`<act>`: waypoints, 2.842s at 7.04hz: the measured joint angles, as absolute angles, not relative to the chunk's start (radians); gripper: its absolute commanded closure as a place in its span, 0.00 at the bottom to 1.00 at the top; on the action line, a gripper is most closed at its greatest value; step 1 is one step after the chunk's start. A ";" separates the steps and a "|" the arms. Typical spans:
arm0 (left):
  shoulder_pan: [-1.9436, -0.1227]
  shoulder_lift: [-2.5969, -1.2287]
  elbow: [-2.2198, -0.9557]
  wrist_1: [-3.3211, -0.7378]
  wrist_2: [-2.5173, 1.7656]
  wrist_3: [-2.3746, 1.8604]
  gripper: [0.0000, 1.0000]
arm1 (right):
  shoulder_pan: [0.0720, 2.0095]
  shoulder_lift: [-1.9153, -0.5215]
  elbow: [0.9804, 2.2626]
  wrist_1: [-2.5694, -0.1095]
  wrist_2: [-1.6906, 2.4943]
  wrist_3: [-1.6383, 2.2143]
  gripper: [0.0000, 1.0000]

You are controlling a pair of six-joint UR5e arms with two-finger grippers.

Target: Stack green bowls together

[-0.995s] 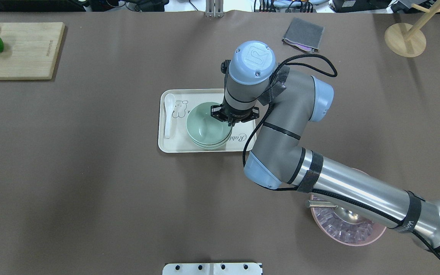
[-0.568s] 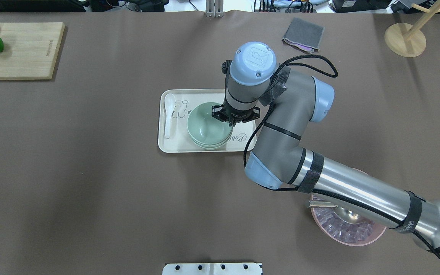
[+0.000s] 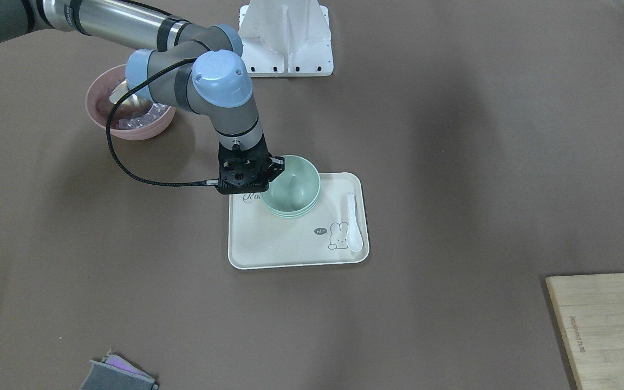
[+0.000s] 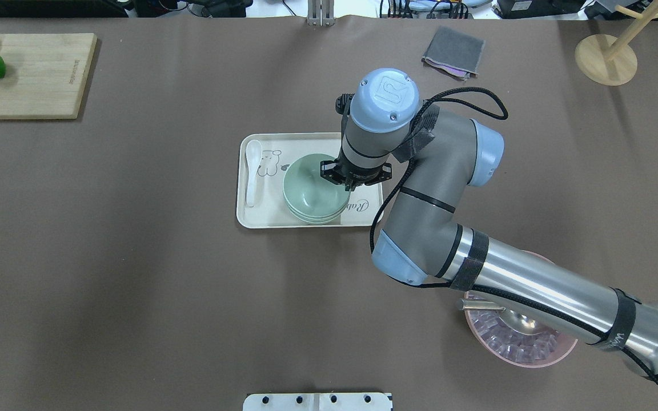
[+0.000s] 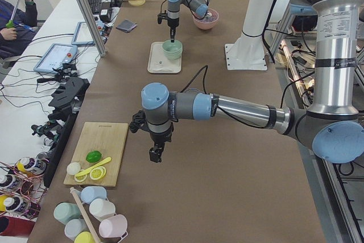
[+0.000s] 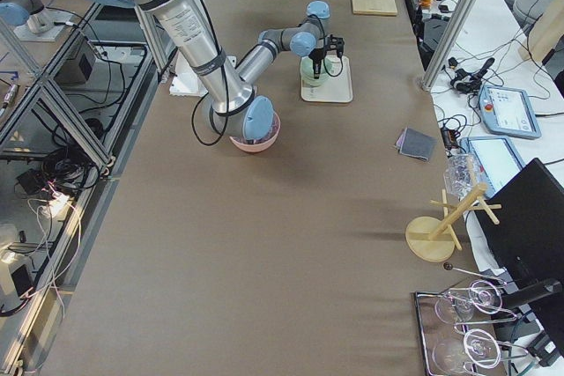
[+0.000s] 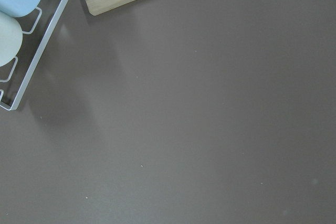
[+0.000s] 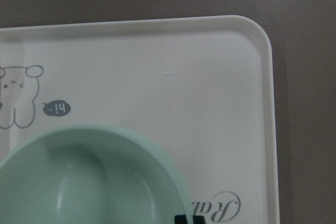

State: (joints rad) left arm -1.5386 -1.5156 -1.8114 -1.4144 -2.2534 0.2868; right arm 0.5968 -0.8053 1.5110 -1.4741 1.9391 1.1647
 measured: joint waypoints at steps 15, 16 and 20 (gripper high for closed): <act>-1.539 -1.456 -1.806 -1.418 -2.263 0.296 0.02 | 0.974 -1.410 1.769 -1.456 1.897 0.760 0.00; -1.539 -1.452 -1.806 -1.418 -2.263 0.296 0.02 | 1.036 -1.473 1.769 -1.458 1.895 0.661 0.00; -1.538 -1.448 -1.804 -1.418 -2.263 0.296 0.02 | 1.491 -1.579 1.609 -1.536 2.195 -0.027 0.00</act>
